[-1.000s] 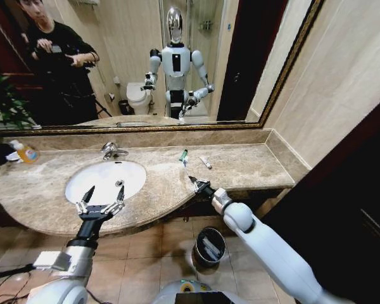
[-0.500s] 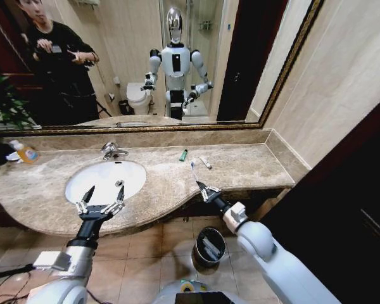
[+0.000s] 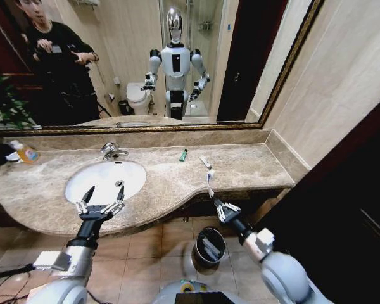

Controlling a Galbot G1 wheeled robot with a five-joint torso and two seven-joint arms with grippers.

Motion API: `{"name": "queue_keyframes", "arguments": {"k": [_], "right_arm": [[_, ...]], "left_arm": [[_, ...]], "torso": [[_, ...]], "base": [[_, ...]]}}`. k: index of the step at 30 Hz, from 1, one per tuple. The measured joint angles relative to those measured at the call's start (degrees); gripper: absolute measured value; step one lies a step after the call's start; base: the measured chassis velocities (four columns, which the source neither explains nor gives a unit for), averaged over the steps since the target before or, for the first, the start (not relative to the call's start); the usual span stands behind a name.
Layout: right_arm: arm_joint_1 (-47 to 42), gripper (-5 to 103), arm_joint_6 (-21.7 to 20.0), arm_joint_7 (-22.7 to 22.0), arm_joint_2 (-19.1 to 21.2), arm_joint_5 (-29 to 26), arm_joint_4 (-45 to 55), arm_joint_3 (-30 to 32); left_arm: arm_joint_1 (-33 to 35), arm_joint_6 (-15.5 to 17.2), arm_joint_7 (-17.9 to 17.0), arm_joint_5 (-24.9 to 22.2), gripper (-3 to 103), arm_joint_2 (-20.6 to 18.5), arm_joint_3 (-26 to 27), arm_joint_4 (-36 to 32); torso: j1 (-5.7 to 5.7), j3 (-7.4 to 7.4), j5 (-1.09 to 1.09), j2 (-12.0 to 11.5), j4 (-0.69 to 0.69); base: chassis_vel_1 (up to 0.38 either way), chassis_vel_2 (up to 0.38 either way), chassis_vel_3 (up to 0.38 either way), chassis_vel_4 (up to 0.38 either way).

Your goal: Pick up the trash from the sink and place it in the trash bin.

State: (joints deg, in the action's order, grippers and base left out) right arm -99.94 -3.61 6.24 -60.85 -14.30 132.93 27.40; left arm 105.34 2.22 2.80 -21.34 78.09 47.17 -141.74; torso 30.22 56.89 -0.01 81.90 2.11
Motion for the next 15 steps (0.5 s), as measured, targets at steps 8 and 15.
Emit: {"name": "queue_keyframes", "arguments": {"k": [8,15], "right_arm": [[-3.48,0,10.26,4.72,-0.27,-1.16,-8.99,2.54],[-5.59,0,19.07,8.03,0.03,-0.76,-17.34,3.33]], "left_arm": [[0.0,0.0,0.0,0.0,100,0.0,0.0,0.0],[0.0,0.0,0.0,0.0,100,0.0,0.0,0.0]], "torso": [[0.01,0.0,0.02,-0.01,0.0],[0.01,0.01,0.0,-0.01,0.0]], "base": [[0.0,0.0,0.0,0.0],[0.0,0.0,0.0,0.0]]}}
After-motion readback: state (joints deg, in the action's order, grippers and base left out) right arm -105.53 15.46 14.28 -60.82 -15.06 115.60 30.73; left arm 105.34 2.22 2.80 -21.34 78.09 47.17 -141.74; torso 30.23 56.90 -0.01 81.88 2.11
